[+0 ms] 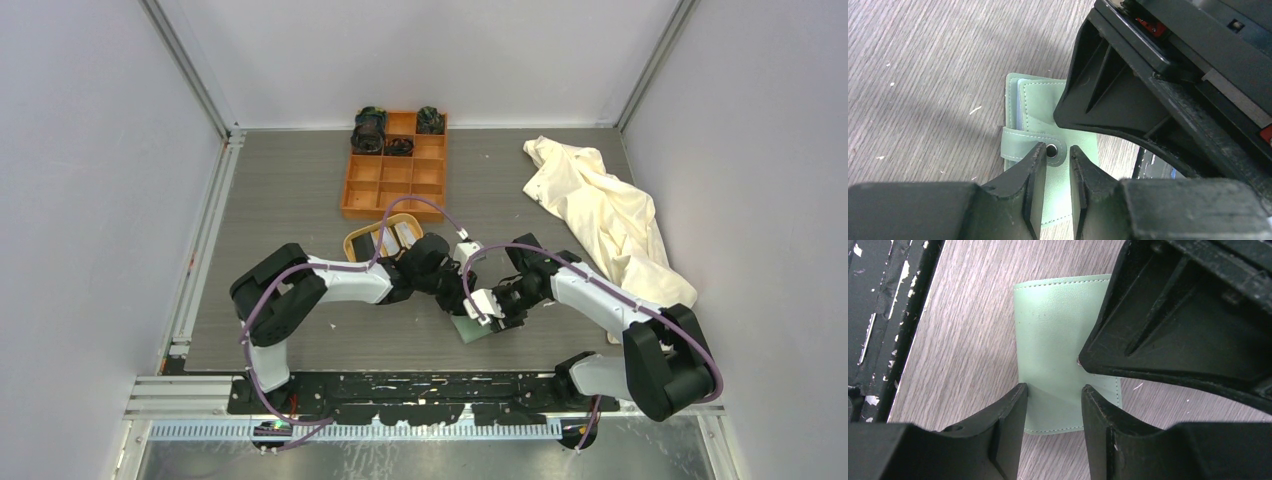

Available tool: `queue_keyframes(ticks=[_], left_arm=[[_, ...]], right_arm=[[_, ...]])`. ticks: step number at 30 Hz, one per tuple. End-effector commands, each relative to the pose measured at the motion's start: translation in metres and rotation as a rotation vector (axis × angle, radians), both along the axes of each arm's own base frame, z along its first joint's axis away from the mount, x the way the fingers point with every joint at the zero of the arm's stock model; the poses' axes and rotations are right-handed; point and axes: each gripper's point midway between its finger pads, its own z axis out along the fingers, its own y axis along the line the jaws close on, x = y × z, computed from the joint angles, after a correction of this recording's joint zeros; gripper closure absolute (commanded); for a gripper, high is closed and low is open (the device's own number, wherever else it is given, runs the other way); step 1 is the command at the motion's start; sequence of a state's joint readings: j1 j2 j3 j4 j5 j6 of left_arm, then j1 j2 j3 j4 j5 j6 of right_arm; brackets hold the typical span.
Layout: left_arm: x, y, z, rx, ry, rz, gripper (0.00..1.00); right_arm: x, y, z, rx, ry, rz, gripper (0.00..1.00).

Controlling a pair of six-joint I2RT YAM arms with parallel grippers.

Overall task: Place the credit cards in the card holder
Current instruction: Close the card holder at the center of the board.

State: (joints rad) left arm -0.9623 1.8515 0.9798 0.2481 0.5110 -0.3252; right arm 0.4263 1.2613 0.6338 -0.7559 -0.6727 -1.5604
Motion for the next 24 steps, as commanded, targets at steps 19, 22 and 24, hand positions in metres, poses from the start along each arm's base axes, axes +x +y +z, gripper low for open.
queue_keyframes(ticks=[19,22,24], left_arm=[[-0.0041,0.0062,0.0067,0.034,-0.004,-0.001,0.96],[-0.0055,0.0036,0.0103,0.017,0.0,-0.004,0.99],[-0.0078,0.0011,0.0132,0.006,0.004,-0.011,1.0]], right_arm=[[-0.003,-0.0028,-0.0034,-0.029,0.021,-0.002,0.53],[-0.0028,-0.0027,-0.003,-0.029,0.021,-0.002,0.53],[-0.0028,-0.0027,-0.0033,-0.03,0.022,-0.002,0.53]])
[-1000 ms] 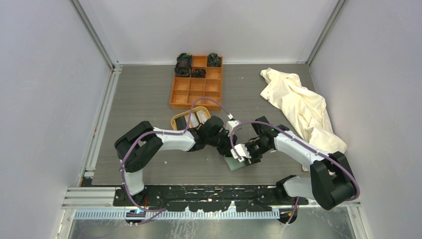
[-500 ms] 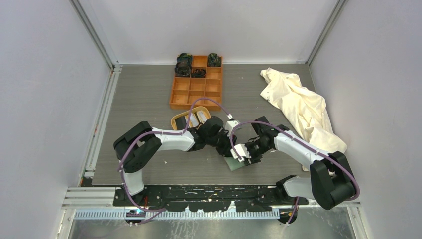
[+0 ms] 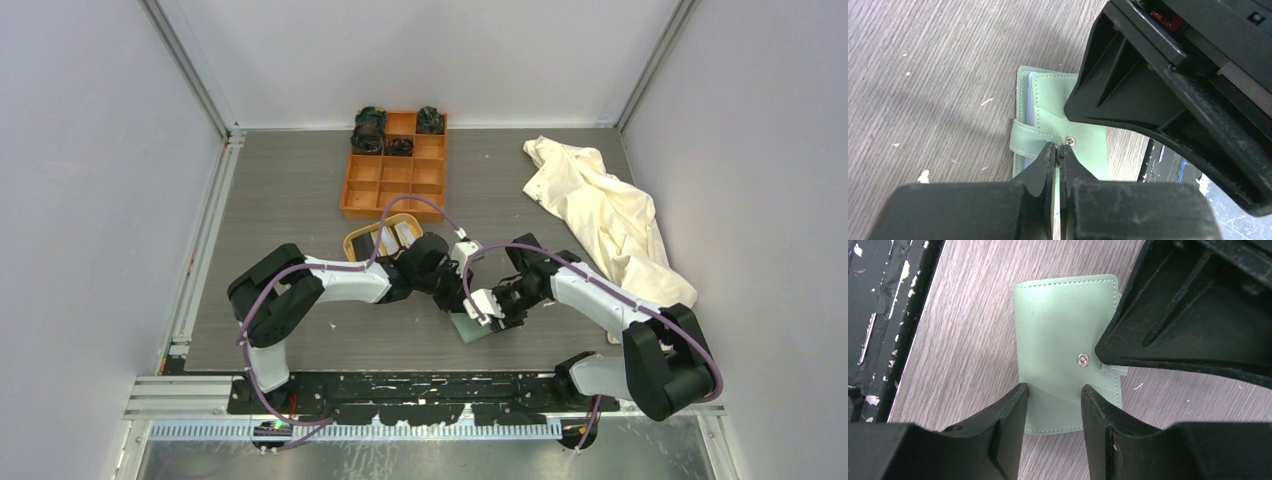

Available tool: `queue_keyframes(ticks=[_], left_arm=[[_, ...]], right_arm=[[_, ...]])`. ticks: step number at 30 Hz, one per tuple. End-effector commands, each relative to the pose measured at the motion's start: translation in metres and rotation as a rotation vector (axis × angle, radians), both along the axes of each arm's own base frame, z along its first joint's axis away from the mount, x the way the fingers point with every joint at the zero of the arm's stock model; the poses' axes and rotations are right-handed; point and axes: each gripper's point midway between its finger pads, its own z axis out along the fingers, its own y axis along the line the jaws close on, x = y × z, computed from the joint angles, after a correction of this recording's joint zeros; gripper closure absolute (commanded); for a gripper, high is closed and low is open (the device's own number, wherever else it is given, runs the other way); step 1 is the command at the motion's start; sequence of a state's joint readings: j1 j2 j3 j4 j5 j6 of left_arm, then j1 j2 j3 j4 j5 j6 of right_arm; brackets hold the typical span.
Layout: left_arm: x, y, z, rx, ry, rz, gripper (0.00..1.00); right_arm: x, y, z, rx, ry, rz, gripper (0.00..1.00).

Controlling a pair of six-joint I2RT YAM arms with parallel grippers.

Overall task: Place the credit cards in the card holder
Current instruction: Close the card holder at the center of the board.

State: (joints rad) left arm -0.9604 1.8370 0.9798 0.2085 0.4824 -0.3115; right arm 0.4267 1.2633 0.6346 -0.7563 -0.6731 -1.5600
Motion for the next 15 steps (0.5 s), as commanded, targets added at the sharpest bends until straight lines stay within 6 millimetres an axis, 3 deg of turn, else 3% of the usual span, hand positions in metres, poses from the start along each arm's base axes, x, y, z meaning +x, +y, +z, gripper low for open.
queue_keyframes(ticks=[1,15], left_arm=[[-0.012,-0.006,0.015,-0.028,0.017,-0.032,1.0],[-0.022,-0.009,0.012,-0.029,0.003,-0.049,0.8]], right_arm=[[-0.003,-0.003,-0.003,-0.029,0.021,-0.002,0.53],[-0.003,-0.002,-0.002,-0.029,0.02,-0.002,0.53]])
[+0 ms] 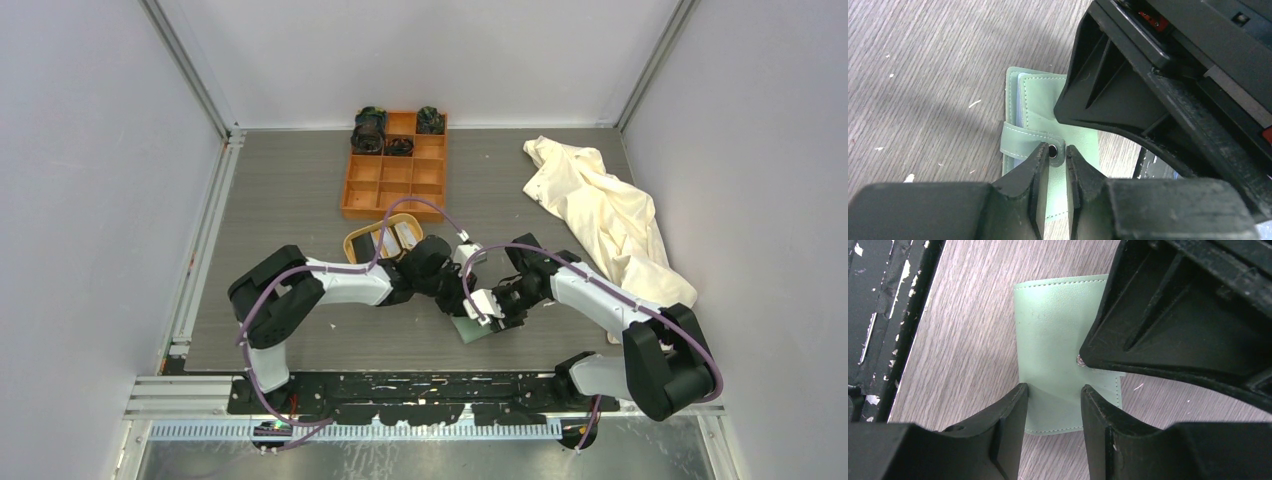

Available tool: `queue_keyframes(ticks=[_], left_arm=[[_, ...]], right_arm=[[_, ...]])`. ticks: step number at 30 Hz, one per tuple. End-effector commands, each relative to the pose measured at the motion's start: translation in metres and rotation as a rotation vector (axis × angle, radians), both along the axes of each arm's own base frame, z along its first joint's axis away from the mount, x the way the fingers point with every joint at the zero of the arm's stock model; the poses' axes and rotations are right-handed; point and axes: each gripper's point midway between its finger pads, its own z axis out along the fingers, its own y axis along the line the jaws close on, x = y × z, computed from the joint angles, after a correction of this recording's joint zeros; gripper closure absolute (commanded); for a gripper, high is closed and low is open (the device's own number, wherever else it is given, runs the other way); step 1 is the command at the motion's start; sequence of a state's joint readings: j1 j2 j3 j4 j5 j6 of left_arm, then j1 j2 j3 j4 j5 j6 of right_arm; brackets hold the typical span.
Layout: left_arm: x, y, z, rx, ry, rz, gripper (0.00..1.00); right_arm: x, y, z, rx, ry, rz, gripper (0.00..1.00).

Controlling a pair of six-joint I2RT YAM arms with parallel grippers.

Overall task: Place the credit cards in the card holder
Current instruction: Close the card holder at the center of the board.

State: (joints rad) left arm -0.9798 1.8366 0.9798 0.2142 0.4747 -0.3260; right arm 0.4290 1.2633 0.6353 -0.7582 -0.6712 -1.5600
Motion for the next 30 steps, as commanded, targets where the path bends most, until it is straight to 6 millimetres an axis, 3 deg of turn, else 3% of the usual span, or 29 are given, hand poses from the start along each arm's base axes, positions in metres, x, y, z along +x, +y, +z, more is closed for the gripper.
queue_keyframes(ticks=[1,13,22,25,30], left_arm=[[-0.015,-0.005,0.012,-0.028,-0.008,-0.041,0.79],[-0.014,0.001,0.013,-0.019,-0.086,-0.027,0.72],[-0.005,0.009,0.048,-0.157,-0.289,0.012,0.47],[-0.001,0.015,0.05,-0.181,-0.349,0.031,0.37],[0.013,0.022,0.051,-0.233,-0.395,0.06,0.34]], right_arm=[[-0.002,-0.003,-0.003,-0.028,0.021,-0.004,0.53],[-0.003,-0.002,-0.002,-0.029,0.024,-0.002,0.53],[-0.003,-0.002,-0.002,-0.028,0.025,-0.002,0.53],[-0.003,-0.002,-0.002,-0.028,0.023,-0.001,0.53],[-0.003,-0.002,-0.002,-0.028,0.025,0.001,0.53]])
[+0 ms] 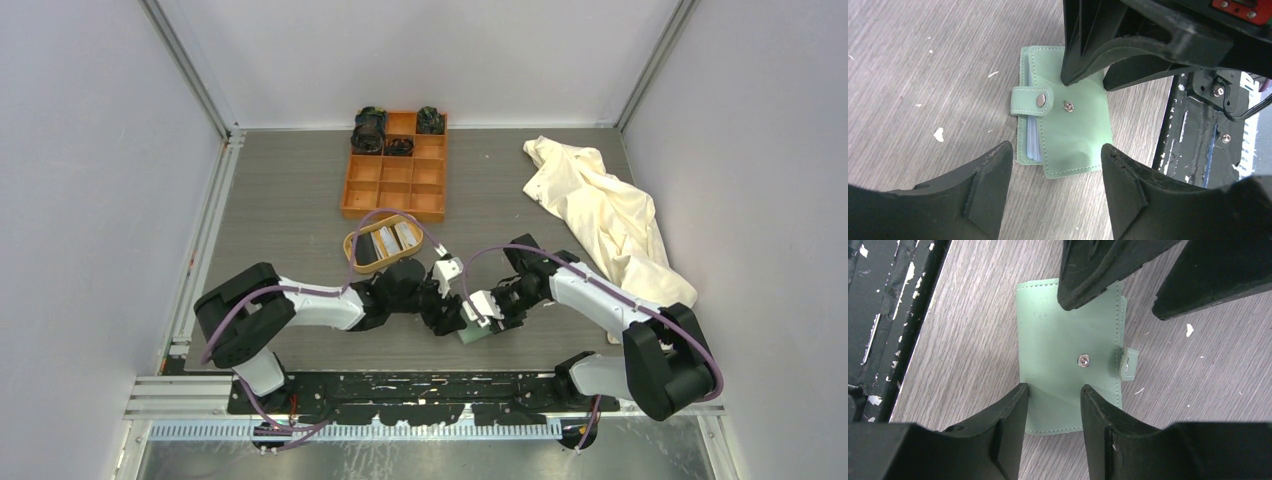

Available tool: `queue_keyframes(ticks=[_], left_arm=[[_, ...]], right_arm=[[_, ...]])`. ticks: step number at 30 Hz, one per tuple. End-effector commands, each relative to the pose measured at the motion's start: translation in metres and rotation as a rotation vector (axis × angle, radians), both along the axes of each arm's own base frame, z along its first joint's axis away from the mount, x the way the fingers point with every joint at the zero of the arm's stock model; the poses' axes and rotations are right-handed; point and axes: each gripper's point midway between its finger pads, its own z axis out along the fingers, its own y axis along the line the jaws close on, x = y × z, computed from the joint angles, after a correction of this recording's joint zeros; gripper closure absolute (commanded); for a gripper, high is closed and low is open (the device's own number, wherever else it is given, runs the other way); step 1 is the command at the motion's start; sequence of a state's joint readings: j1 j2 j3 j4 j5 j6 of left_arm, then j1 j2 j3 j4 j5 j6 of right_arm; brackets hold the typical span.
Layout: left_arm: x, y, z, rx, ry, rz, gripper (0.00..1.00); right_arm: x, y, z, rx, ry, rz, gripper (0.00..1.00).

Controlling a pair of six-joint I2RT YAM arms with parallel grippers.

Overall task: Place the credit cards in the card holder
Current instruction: Close the card holder at the center of the board.

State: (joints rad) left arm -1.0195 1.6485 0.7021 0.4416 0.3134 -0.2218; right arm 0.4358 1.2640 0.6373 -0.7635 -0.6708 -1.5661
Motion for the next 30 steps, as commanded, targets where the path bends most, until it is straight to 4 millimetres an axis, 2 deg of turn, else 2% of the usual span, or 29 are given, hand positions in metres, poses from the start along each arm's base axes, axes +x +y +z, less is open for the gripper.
queue_keyframes(ticks=[1,6,11,16,27,30], left_arm=[[0.021,-0.013,0.048,-0.197,-0.191,-0.014,0.36],[0.019,-0.019,0.062,-0.327,-0.371,-0.105,0.43],[0.016,-0.031,0.05,-0.325,-0.355,-0.17,0.53],[0.021,-0.03,0.036,-0.254,-0.372,-0.179,0.57],[0.028,-0.032,0.031,-0.229,-0.358,-0.169,0.72],[0.027,-0.032,0.031,-0.228,-0.355,-0.175,0.73]], right_arm=[[-0.002,-0.003,-0.002,-0.027,0.026,-0.012,0.53],[-0.002,-0.003,-0.002,-0.027,0.026,-0.01,0.53],[-0.002,-0.003,-0.002,-0.028,0.022,-0.01,0.53],[-0.002,-0.003,-0.002,-0.028,0.026,-0.008,0.53],[-0.003,-0.003,-0.002,-0.029,0.027,-0.006,0.53],[-0.003,-0.003,-0.002,-0.029,0.029,-0.007,0.53]])
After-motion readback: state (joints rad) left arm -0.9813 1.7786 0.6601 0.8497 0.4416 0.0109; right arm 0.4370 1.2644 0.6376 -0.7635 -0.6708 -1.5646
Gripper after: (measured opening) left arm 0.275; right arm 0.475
